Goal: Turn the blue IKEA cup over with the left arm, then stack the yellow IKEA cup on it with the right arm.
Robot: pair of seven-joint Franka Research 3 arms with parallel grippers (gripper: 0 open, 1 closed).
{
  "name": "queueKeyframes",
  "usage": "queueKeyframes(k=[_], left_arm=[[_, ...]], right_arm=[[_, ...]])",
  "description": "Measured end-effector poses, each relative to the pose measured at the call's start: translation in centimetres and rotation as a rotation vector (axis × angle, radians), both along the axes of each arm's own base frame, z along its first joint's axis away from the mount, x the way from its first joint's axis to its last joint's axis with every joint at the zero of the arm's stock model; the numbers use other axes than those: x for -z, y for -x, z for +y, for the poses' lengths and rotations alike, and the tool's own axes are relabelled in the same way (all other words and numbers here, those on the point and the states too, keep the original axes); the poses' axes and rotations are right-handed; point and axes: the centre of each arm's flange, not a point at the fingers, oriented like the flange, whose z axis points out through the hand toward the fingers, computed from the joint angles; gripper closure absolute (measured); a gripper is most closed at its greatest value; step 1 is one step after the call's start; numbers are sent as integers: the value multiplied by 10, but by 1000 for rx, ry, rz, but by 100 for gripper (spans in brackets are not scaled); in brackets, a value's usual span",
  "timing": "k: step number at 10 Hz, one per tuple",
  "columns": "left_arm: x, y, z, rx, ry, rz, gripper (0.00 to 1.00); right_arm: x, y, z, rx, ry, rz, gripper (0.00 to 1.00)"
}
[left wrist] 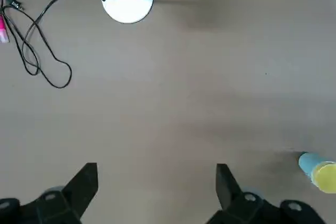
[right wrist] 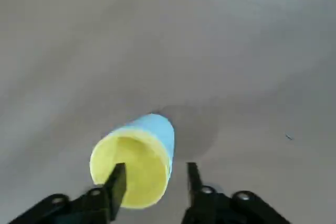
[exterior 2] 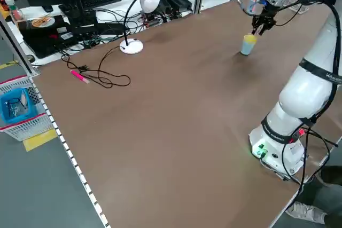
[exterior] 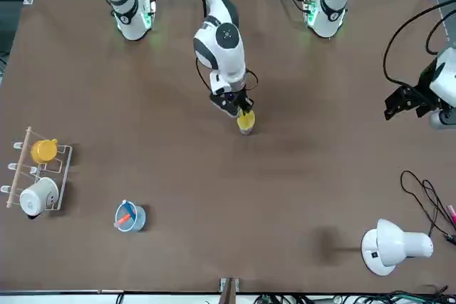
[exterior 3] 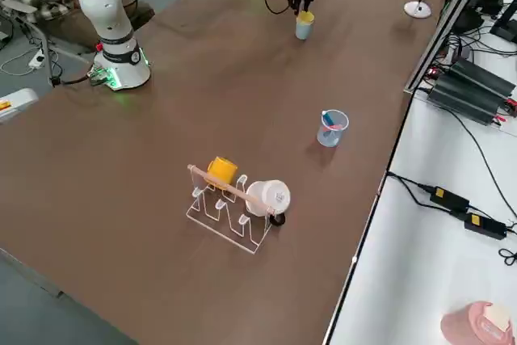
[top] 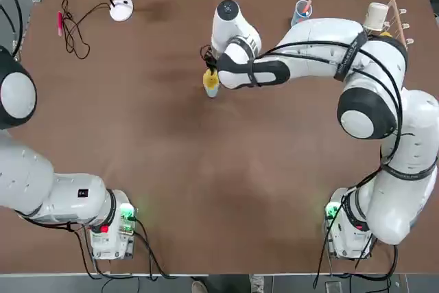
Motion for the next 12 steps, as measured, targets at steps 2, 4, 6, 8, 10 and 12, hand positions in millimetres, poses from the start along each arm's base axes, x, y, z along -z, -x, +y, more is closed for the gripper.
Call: queueKeyframes(k=[2,4,6,8,10,12], left_arm=[[0,0,6,-10,0,0,1],[0,0,6,-11,0,0,1],[0,0,6,-11,0,0,1],[0,0,7,-12,0,-1,1],[0,0,8,-14,0,-1,1],[-1,0,7,-11,0,-2,1]], right_arm=[[-3,-10,-7,23,-8,-6,10],[-22,-32,-24,-3,-24,-36,0],[-52,-67,-73,-206,-17,-77,0],[-66,-93,-130,-366,28,-88,0],[-74,-113,-183,-521,76,-89,0],[-83,-138,-247,-642,119,-65,0]])
